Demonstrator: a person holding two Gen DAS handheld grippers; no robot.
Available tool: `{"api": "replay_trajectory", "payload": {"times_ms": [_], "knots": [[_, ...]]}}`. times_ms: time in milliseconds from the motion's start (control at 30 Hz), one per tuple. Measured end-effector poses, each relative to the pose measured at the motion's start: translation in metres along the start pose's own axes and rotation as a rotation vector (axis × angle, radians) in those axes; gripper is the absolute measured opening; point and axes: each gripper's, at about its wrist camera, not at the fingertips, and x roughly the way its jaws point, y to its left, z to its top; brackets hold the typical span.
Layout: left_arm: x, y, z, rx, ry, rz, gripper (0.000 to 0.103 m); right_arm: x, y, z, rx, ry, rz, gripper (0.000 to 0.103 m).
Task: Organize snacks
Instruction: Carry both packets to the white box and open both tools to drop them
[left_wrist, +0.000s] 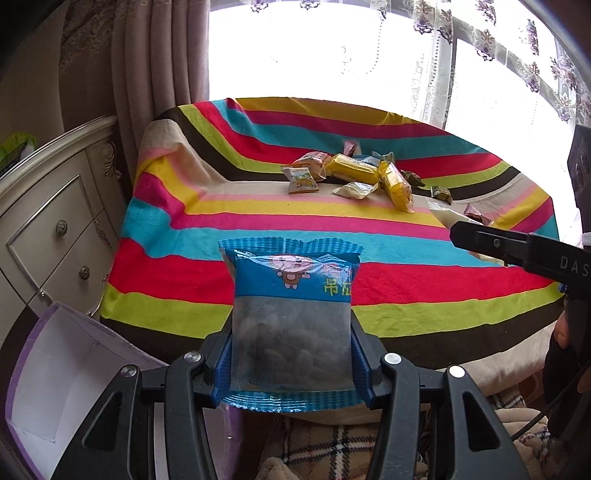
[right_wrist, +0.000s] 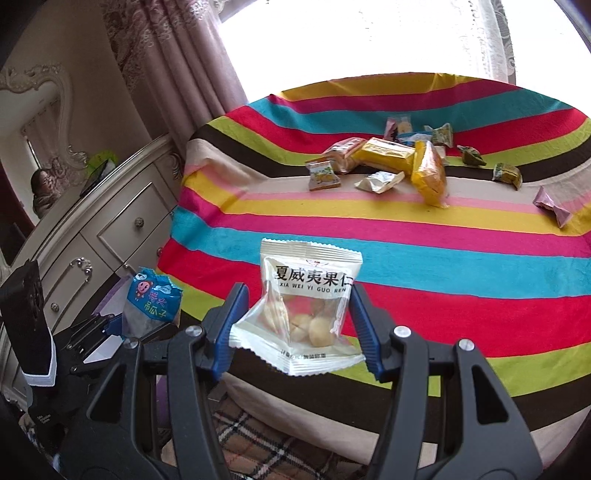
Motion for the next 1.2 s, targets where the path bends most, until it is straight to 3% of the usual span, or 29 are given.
{"api": "replay_trajectory", "payload": {"times_ms": [567, 1200], "knots": [[-0.041, 0.103, -0.043, -0.187, 0.032, 0.201, 0.053, 0.023, 0.133, -0.009, -0.348, 0.079, 0.210, 0.060], [-0.057, 0.177, -0.089, -0.341, 0.075, 0.323, 0.053, 0.074, 0.231, -0.053, -0.603, 0.241, 0.307, 0.061]]}}
